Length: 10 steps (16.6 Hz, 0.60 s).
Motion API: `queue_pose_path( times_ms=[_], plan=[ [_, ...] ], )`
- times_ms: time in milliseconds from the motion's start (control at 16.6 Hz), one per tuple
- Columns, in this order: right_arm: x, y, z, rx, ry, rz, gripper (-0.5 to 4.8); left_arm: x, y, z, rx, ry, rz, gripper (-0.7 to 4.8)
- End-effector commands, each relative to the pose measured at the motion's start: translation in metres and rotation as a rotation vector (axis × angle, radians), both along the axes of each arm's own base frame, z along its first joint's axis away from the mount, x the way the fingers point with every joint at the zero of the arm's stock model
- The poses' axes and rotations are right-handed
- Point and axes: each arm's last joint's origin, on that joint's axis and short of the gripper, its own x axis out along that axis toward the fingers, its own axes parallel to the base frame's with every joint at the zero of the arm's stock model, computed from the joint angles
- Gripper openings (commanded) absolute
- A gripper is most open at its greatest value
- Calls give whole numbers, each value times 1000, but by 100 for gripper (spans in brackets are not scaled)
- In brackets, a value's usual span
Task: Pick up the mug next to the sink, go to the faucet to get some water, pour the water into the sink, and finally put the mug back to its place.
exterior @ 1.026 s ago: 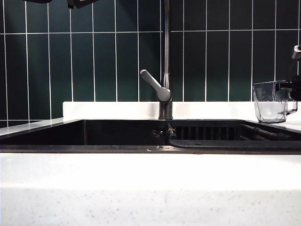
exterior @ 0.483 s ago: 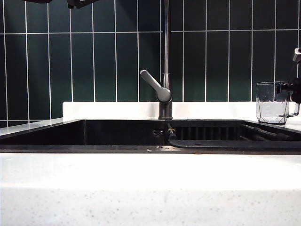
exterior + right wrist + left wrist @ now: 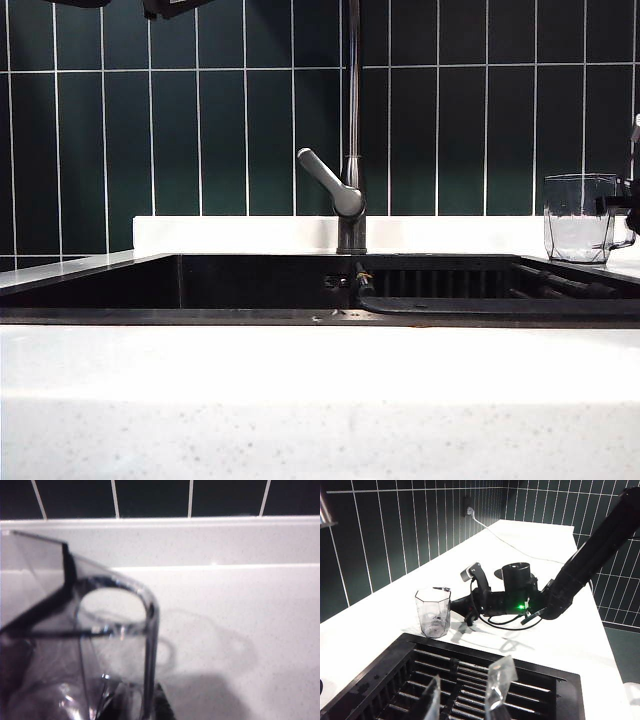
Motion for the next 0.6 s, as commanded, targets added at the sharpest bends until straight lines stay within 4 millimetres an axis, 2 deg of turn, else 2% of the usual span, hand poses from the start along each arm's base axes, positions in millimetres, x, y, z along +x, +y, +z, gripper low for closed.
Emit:
queue_pose_path(
  times_ms=[60, 422, 603],
  plan=[
    [-12, 2, 10, -9, -76, 1, 68, -1, 0, 1, 0, -10, -6, 120],
    [-33, 6, 28, -17, -121, 2, 67, -1, 0, 1, 3, -18, -6, 116],
    [-46, 9, 36, -21, -145, 2, 67, -4, 0, 0, 11, -32, 8, 79]
  ],
)
